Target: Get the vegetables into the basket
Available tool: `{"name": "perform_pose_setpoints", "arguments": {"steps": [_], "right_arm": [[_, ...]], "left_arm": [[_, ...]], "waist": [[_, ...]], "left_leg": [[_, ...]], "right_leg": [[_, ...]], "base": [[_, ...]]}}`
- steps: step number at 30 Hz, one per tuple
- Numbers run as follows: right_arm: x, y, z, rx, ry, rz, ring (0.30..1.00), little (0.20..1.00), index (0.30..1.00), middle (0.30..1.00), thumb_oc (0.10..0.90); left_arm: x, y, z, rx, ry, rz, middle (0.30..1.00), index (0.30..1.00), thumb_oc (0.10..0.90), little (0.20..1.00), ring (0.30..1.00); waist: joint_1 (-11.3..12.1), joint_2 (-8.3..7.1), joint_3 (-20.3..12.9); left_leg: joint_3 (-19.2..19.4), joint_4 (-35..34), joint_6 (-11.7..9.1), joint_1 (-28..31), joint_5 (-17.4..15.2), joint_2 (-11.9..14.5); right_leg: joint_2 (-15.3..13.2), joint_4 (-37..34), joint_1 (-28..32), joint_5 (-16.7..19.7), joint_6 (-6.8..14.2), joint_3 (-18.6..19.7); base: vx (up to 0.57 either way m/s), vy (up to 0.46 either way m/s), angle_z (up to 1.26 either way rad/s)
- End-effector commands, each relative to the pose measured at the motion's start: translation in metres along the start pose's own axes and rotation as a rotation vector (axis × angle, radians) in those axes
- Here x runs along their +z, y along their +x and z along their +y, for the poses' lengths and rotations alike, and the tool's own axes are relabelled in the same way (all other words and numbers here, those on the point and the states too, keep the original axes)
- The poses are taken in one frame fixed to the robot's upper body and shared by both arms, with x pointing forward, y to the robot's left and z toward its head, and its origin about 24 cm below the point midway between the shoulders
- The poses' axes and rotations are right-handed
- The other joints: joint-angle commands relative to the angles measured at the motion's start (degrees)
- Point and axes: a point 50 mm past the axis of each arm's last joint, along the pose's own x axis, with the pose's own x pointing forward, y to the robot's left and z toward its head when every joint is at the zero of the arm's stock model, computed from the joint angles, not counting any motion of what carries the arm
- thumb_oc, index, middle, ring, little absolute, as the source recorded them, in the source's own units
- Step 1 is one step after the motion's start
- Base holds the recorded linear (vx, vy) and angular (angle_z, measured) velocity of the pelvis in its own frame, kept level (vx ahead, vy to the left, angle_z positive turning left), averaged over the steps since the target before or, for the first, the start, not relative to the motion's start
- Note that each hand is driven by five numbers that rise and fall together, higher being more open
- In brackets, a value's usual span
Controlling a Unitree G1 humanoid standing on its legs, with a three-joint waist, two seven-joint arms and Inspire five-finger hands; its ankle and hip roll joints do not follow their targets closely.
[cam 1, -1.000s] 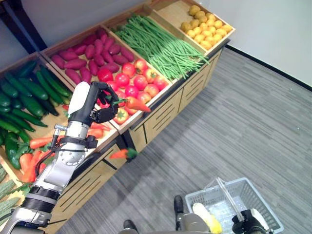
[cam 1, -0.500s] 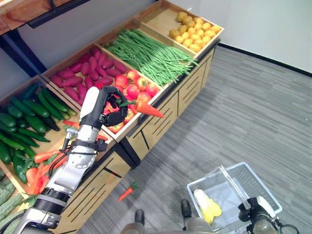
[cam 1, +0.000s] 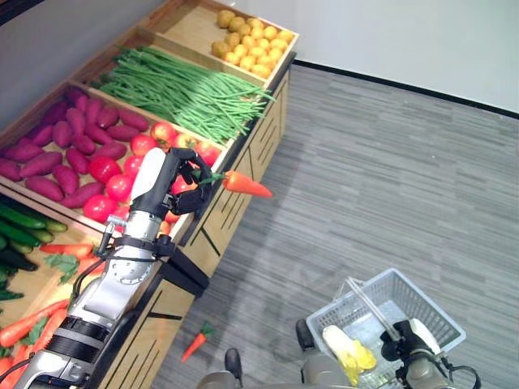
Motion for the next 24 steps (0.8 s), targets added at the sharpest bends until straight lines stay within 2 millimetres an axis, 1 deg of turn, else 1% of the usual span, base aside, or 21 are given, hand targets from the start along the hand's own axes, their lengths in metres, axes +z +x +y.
{"name": "perform_pose_setpoints", "arguments": {"steps": [1,2,4,6,8,9,11,12,13,15,16,17,18,21,22,24], "right_arm": [[0.015,0.01,-0.034,-0.131,-0.043,-0.077,0.3,0.3,0.3,0.3,0.4],[0.018,0.01,-0.034,-0.137,-0.033,-0.09,0.3,0.3,0.3,0.3,0.4],[0.021,0.01,-0.033,-0.138,-0.037,-0.104,0.3,0.3,0.3,0.3,0.4],[0.025,0.01,-0.035,-0.143,-0.043,-0.12,0.3,0.3,0.3,0.3,0.4],[0.025,0.01,-0.035,-0.147,-0.042,-0.122,0.3,0.3,0.3,0.3,0.4],[0.033,0.011,-0.039,-0.159,-0.044,-0.156,0.3,0.3,0.3,0.3,0.4],[0.036,0.011,-0.042,-0.167,-0.043,-0.171,0.3,0.3,0.3,0.3,0.4],[0.041,0.011,-0.045,-0.177,-0.047,-0.195,0.3,0.3,0.3,0.3,0.4],[0.053,0.011,-0.053,-0.198,-0.054,-0.252,0.3,0.3,0.3,0.3,0.4],[0.064,0.01,-0.065,-0.231,-0.064,-0.307,0.3,0.3,0.3,0.3,0.4],[0.064,0.01,-0.065,-0.231,-0.064,-0.307,0.3,0.3,0.3,0.3,0.4],[0.073,0.008,-0.077,-0.261,-0.066,-0.358,0.3,0.3,0.3,0.3,0.4],[0.08,0.006,-0.083,-0.28,-0.064,-0.393,0.3,0.3,0.3,0.3,0.4],[0.093,0.001,-0.1,-0.325,-0.062,-0.465,0.3,0.3,0.3,0.3,0.4],[0.092,0.001,-0.1,-0.325,-0.063,-0.464,0.3,0.3,0.3,0.3,0.4],[0.105,-0.004,-0.116,-0.367,-0.052,-0.529,0.3,0.3,0.3,0.3,0.4]], "left_arm": [[0.043,0.024,0.035,0.137,-0.01,-0.255,0.3,0.3,0.4,0.3,0.3],[0.043,0.023,0.037,0.143,-0.004,-0.253,0.3,0.3,0.4,0.3,0.3],[0.042,0.022,0.039,0.151,-0.003,-0.244,0.3,0.3,0.4,0.3,0.3],[0.039,0.019,0.042,0.157,0.0,-0.231,0.3,0.3,0.4,0.3,0.3],[0.039,0.019,0.042,0.154,0.002,-0.229,0.3,0.3,0.4,0.3,0.3],[0.036,0.017,0.044,0.157,0.004,-0.211,0.3,0.3,0.4,0.3,0.3],[0.033,0.016,0.043,0.157,0.003,-0.198,0.3,0.3,0.4,0.3,0.3],[0.031,0.015,0.045,0.158,0.01,-0.192,0.3,0.3,0.4,0.3,0.3],[0.027,0.011,0.045,0.164,0.003,-0.171,0.3,0.3,0.4,0.3,0.3],[0.024,0.009,0.045,0.175,-0.018,-0.151,0.3,0.3,0.4,0.3,0.3],[0.024,0.009,0.045,0.175,-0.018,-0.151,0.3,0.3,0.4,0.3,0.3],[0.021,0.008,0.044,0.184,-0.038,-0.133,0.3,0.3,0.4,0.3,0.3],[0.019,0.007,0.043,0.189,-0.052,-0.124,0.3,0.3,0.4,0.3,0.3],[0.017,0.006,0.038,0.191,-0.084,-0.103,0.3,0.3,0.4,0.3,0.3],[0.017,0.006,0.038,0.191,-0.085,-0.103,0.3,0.3,0.4,0.3,0.3],[0.016,0.007,0.032,0.191,-0.116,-0.096,0.3,0.3,0.4,0.3,0.3]], "waist": [[1.6,-1.07,-3.2],[2.7,-0.35,-3.0],[3.4,-0.03,-3.3],[4.4,-0.13,-3.9],[4.7,-0.41,-4.3],[5.3,-1.16,-4.8],[5.2,-1.29,-5.1],[5.3,-1.36,-5.2],[5.3,-1.46,-5.6],[5.2,-1.06,-5.7],[5.2,-1.04,-5.7],[4.8,-0.48,-5.8],[4.6,-0.07,-5.7],[4.0,0.92,-5.4],[3.9,1.01,-5.4],[3.6,1.72,-4.9]], "left_leg": [[-0.3,4.0,-0.8,-5.1,-0.4,1.7],[0.8,3.4,-0.8,-5.6,0.4,2.5],[1.7,2.8,-0.8,-5.7,1.0,3.0],[2.8,2.5,-1.0,-5.8,1.3,3.3],[3.2,2.3,-1.1,-5.7,1.3,3.3],[4.3,2.5,-1.7,-5.5,1.4,3.3],[4.6,2.7,-1.9,-5.5,1.5,3.5],[5.1,3.0,-2.1,-5.5,1.6,3.7],[5.9,3.2,-2.7,-5.4,1.8,4.3],[6.1,3.3,-3.4,-5.1,2.4,5.3],[6.1,3.3,-3.5,-5.1,2.4,5.3],[6.0,3.2,-4.2,-4.6,3.1,6.4],[5.8,3.2,-4.7,-4.4,3.4,7.0],[5.2,3.9,-5.7,-4.2,4.2,8.4],[5.1,3.9,-5.8,-4.1,4.2,8.5],[4.5,5.5,-6.5,-4.5,4.7,9.5]], "right_leg": [[-2.8,8.9,-2.6,-2.9,4.8,-6.9],[-4.2,11.7,-1.7,-4.6,3.5,-12.8],[-5.6,13.9,-0.3,-5.7,2.9,-17.3],[-7.0,14.3,1.0,-6.0,2.8,-20.4],[-7.2,13.3,1.7,-5.6,2.9,-20.9],[-7.3,9.8,2.8,-4.6,3.4,-21.8],[-6.9,8.6,2.9,-5.1,3.4,-21.8],[-6.7,7.4,3.1,-5.1,3.4,-22.2],[-5.8,5.0,3.9,-5.3,3.3,-22.2],[-4.5,3.0,4.9,-5.4,2.8,-21.8],[-4.5,3.0,4.9,-5.3,2.8,-21.9],[-3.4,2.0,5.8,-6.0,2.2,-21.7],[-2.8,1.8,6.2,-6.3,1.9,-21.6],[-1.3,1.3,7.2,-7.2,0.8,-21.7],[-1.2,1.3,7.3,-7.2,0.8,-21.7],[-0.2,1.4,7.9,-8.1,-0.1,-21.8]], "base": [[-0.18,0.052,-0.27],[-0.16,0.051,-0.33],[-0.1,0.029,-0.7],[-0.05,-0.024,-0.6],[0.01,-0.065,-0.29],[0.01,-0.066,-0.19],[0.02,-0.093,-0.31],[0.04,-0.174,-0.32],[0.04,-0.204,-0.33],[0.02,-0.186,-0.34],[0.02,-0.193,-0.33],[0.02,-0.182,-0.24],[0.02,-0.241,-0.13],[0.01,-0.155,-0.05],[0.0,-0.111,-0.06],[-0.02,-0.167,-0.06]]}}
